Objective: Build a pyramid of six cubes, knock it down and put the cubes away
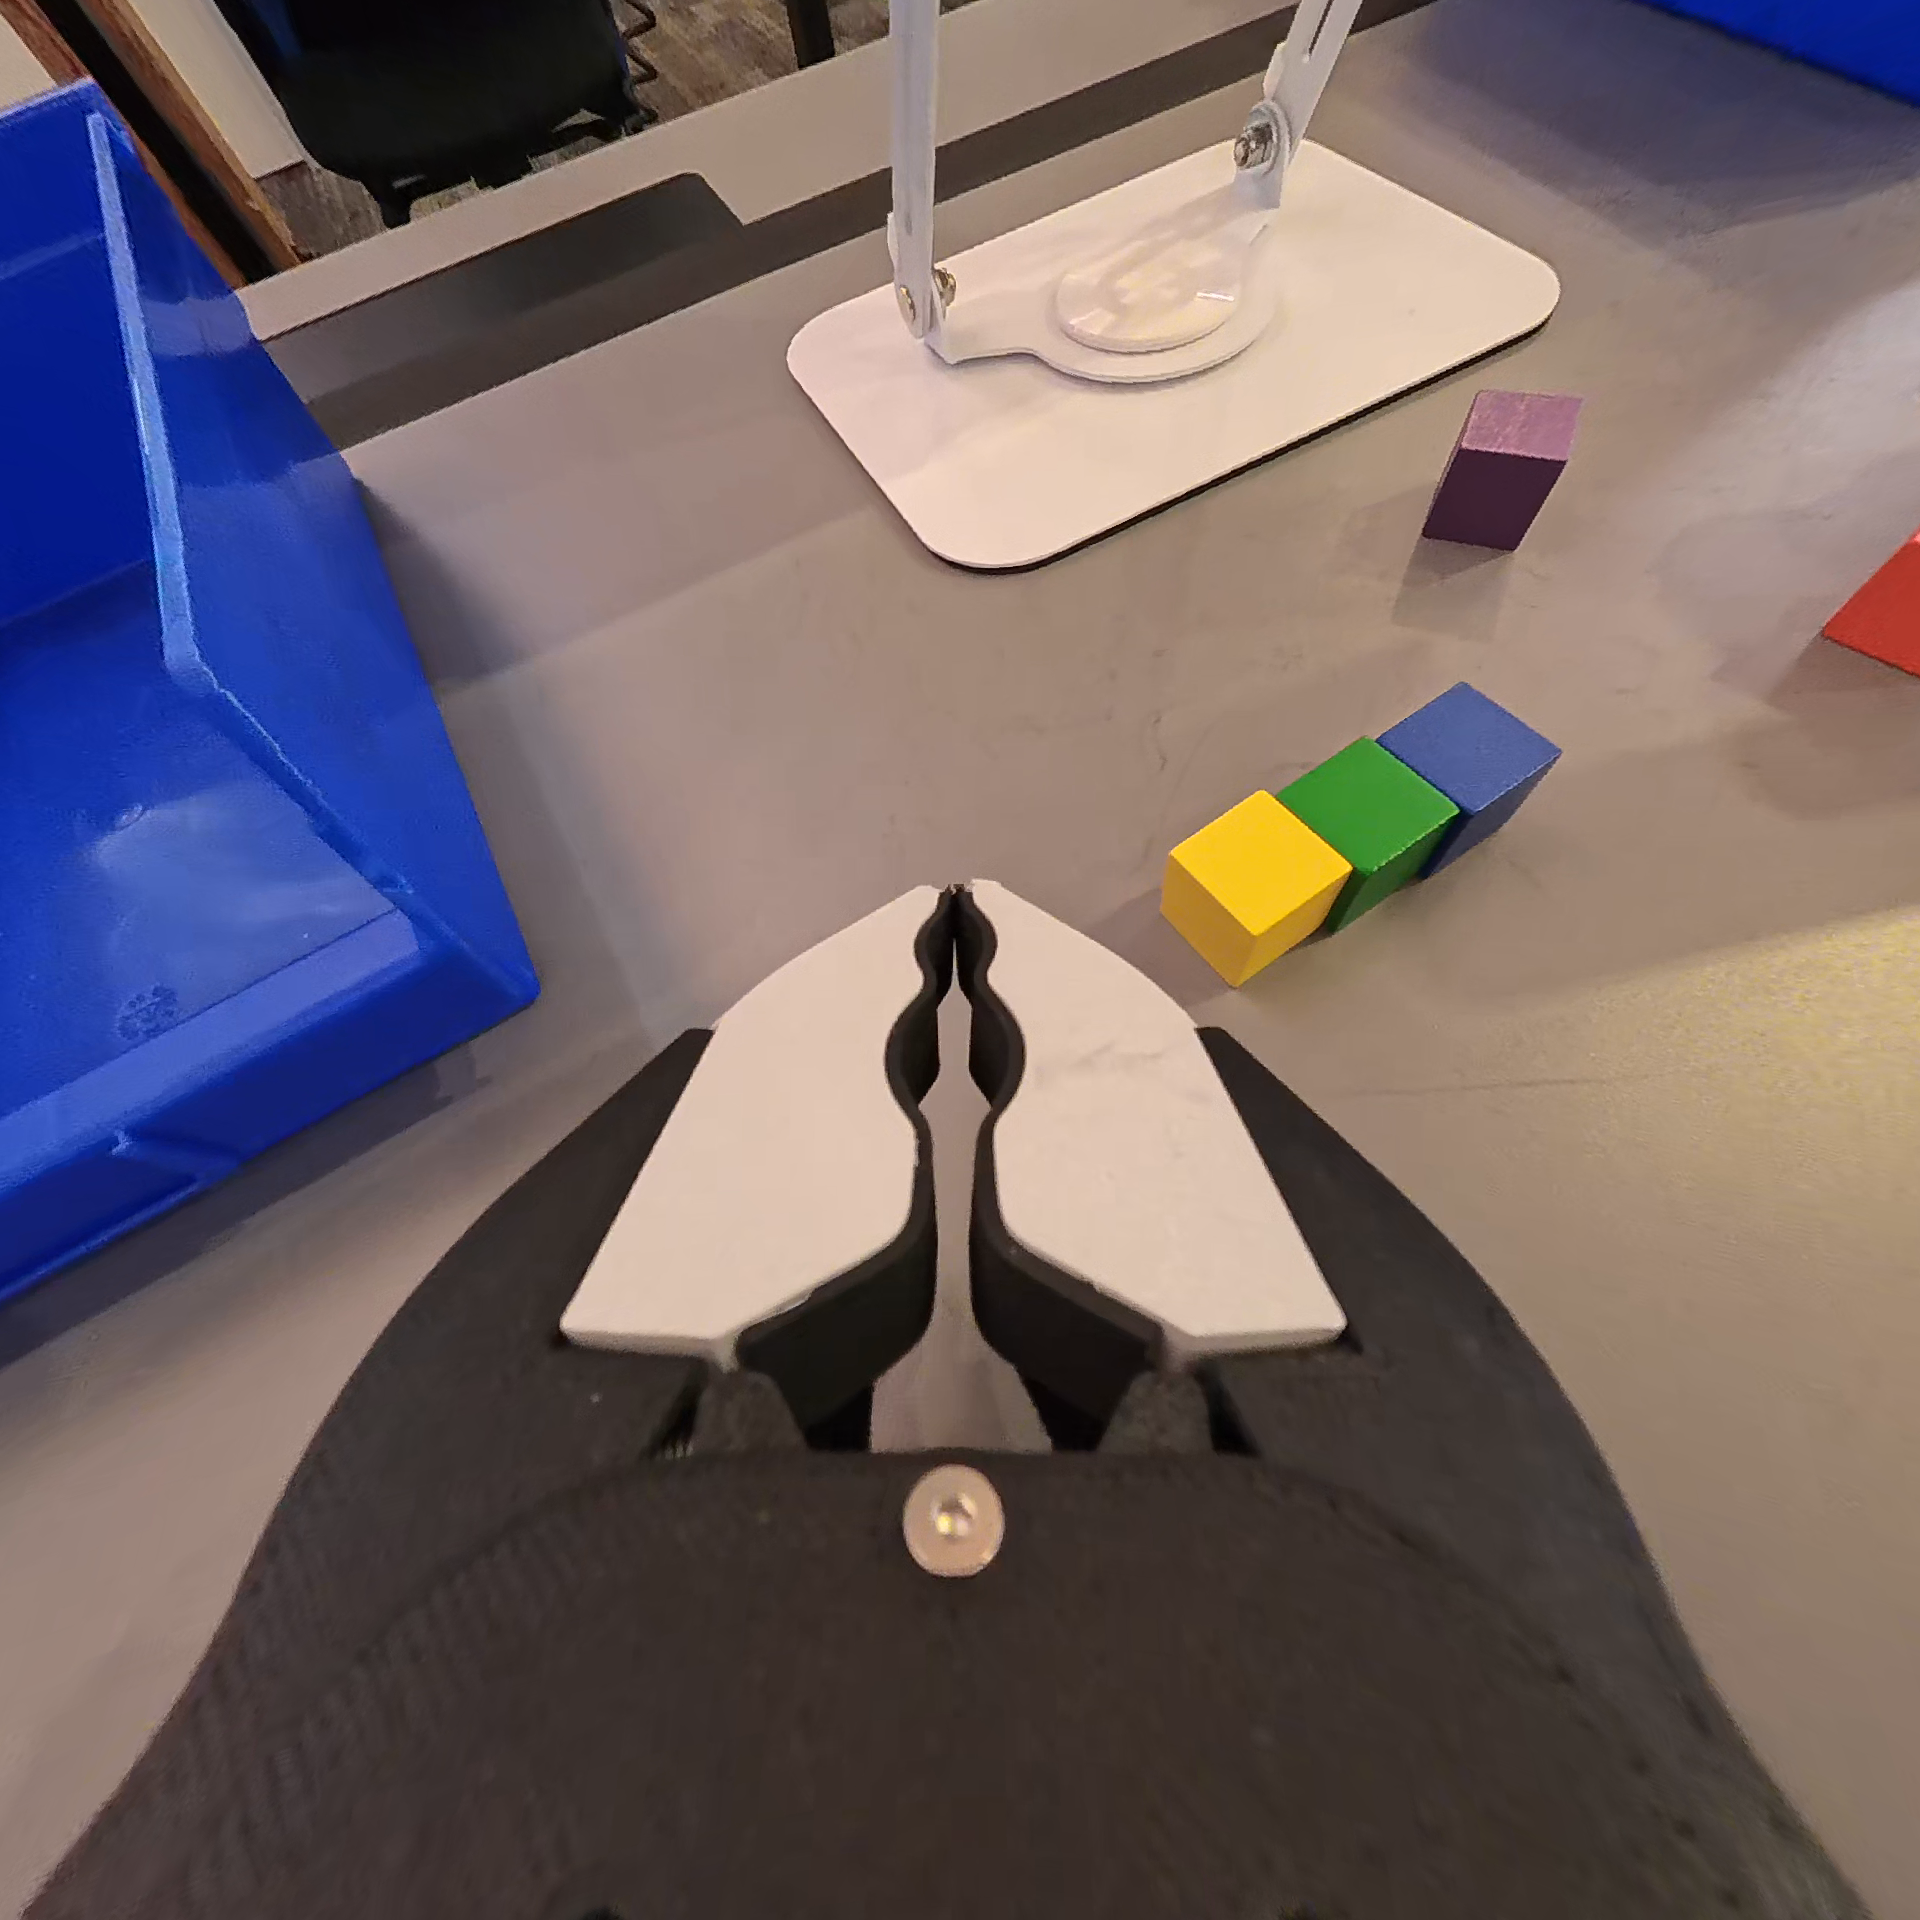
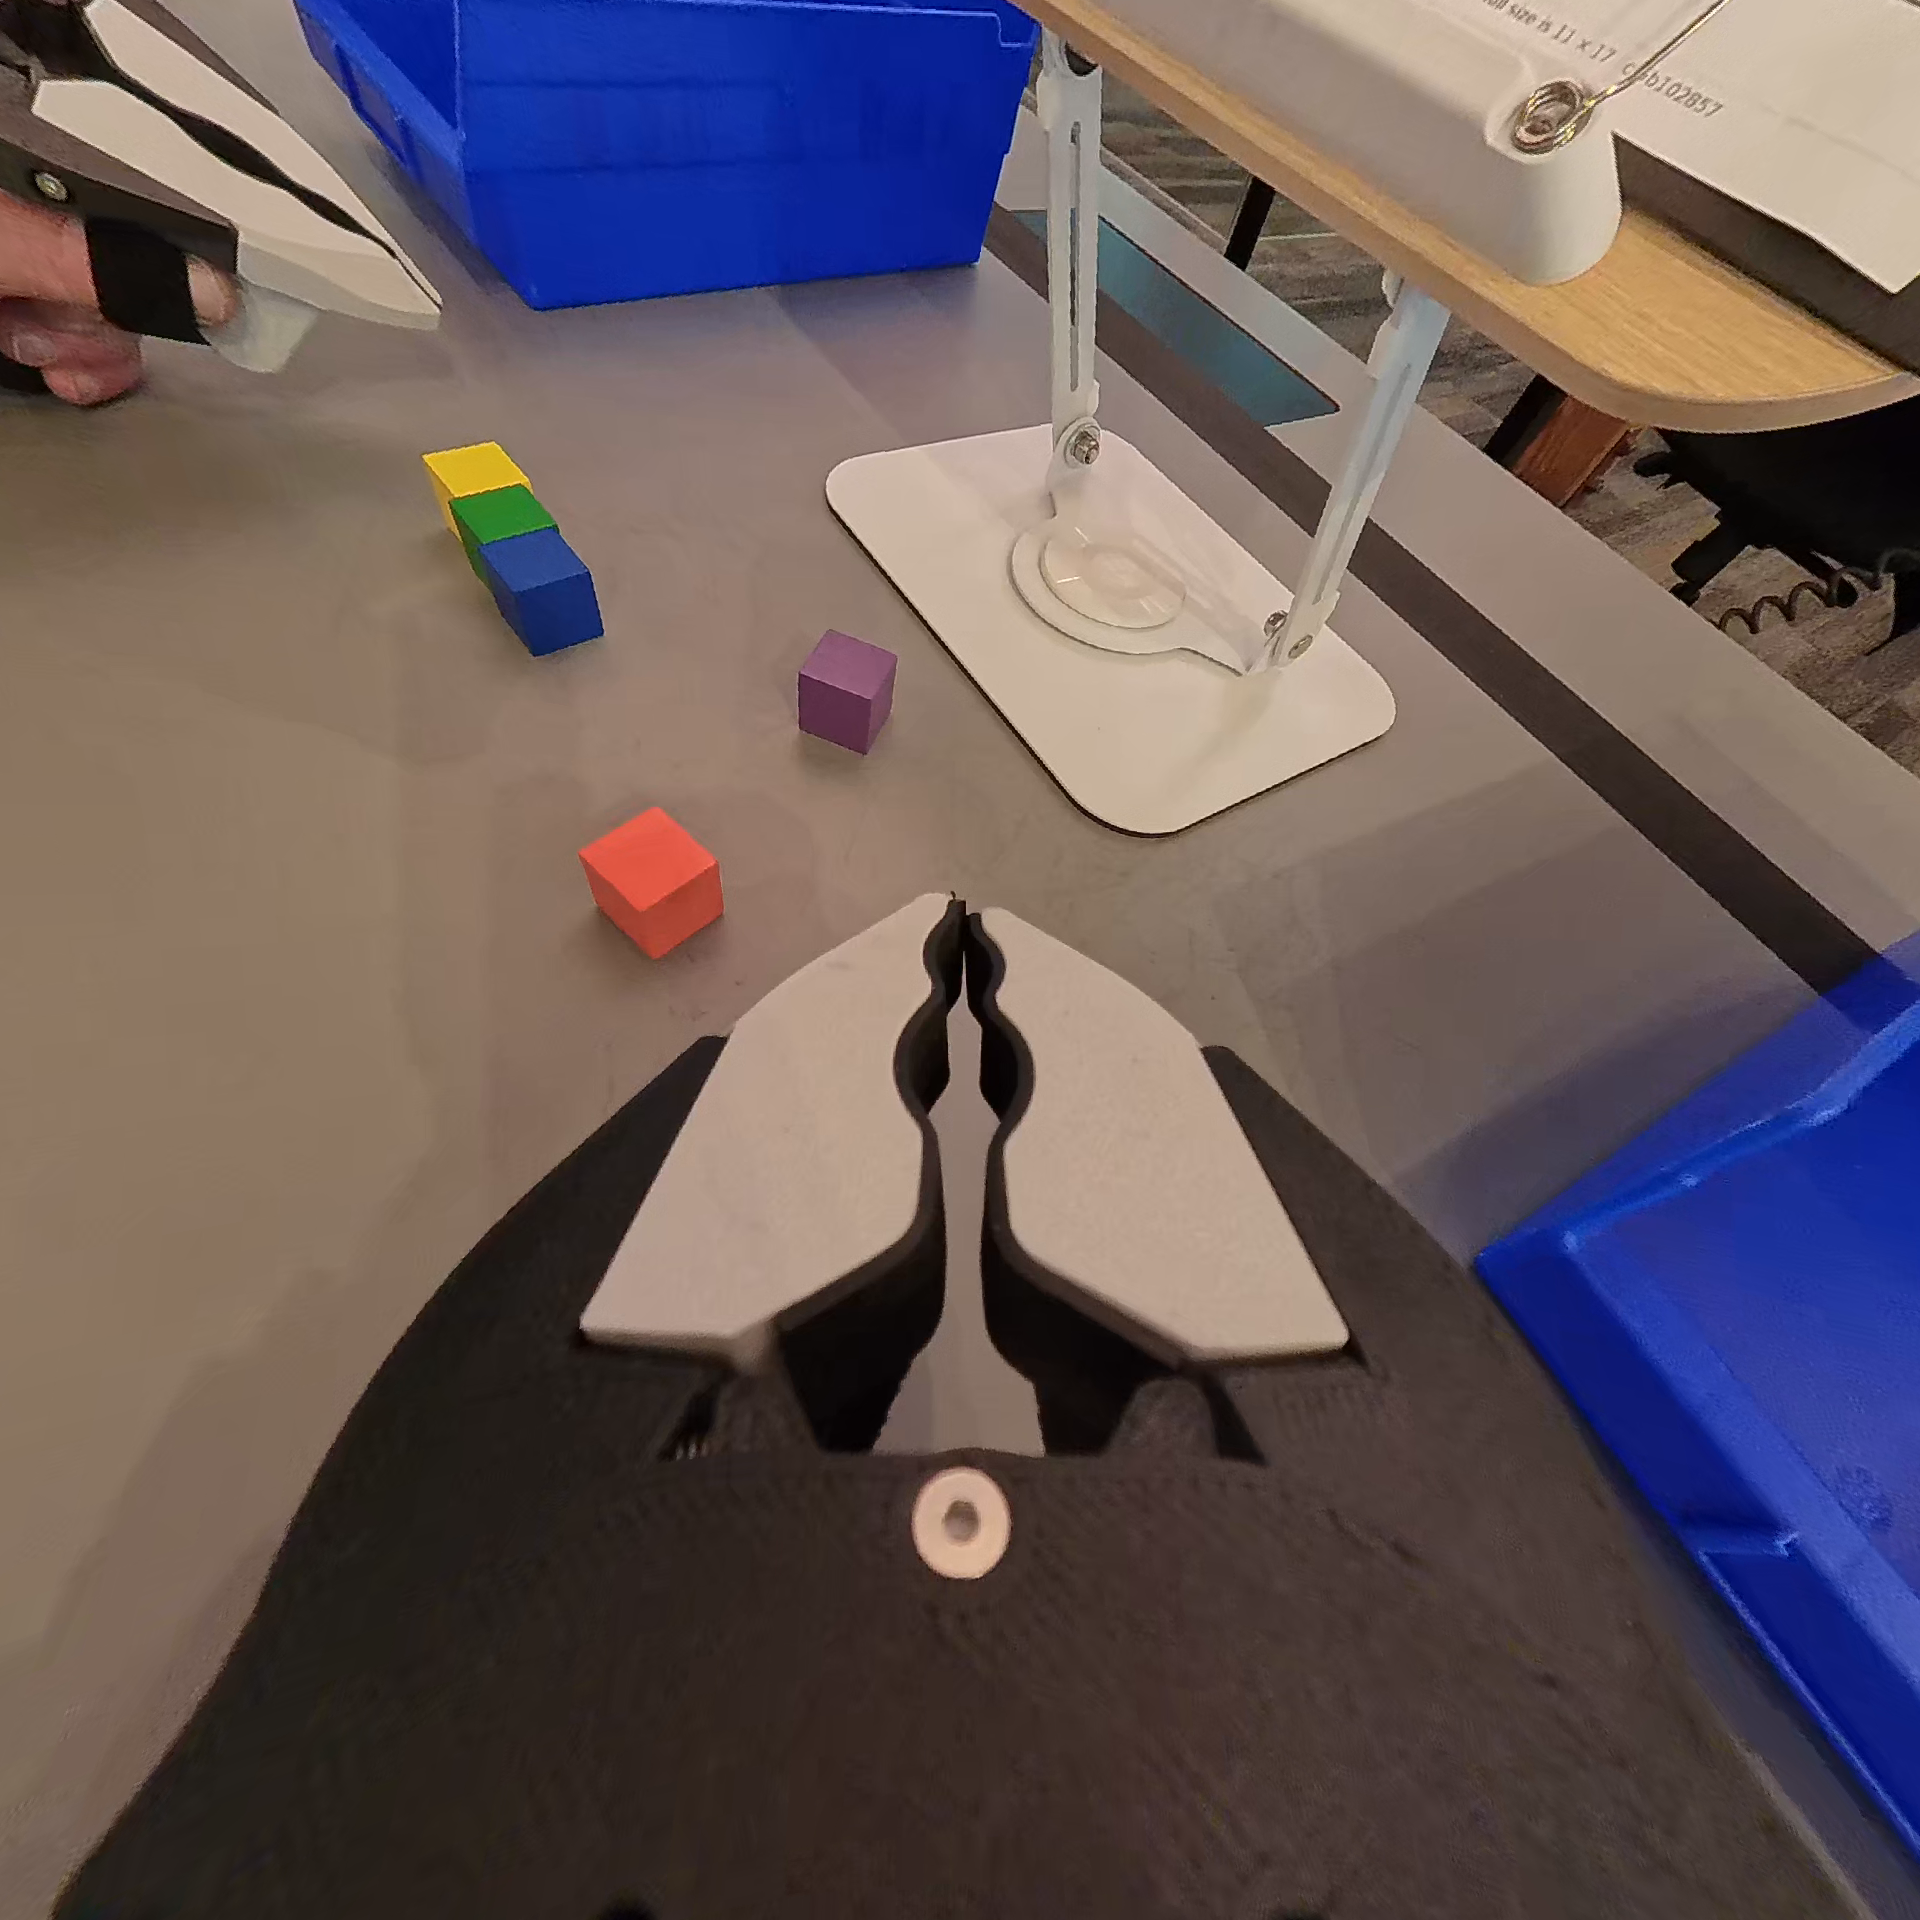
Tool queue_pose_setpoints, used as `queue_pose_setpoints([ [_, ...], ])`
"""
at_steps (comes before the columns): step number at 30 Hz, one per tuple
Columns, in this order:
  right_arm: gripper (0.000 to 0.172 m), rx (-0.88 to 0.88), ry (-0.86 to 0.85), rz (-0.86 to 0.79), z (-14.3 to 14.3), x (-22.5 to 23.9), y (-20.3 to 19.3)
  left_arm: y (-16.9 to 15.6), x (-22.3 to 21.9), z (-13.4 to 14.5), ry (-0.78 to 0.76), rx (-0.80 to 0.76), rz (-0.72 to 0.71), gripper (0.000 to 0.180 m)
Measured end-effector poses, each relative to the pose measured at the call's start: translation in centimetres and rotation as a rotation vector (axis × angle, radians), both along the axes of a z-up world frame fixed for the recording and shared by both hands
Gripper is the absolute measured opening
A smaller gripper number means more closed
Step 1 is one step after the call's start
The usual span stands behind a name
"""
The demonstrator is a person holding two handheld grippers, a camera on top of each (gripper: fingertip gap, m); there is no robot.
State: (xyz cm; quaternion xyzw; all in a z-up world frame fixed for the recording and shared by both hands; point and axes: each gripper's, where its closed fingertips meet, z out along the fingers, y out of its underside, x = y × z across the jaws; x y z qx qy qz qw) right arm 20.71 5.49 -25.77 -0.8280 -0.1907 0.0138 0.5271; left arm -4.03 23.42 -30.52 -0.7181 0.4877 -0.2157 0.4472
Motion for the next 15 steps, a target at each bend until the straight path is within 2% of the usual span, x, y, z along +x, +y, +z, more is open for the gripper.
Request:
queue_pose_setpoints([
  [15, 0.003, -0.004, -0.009, -0.013, -0.26, 0.22, 0.16, -0.32, 0.18, 0.26, -0.027, -0.014, -0.022, 0.000],
])
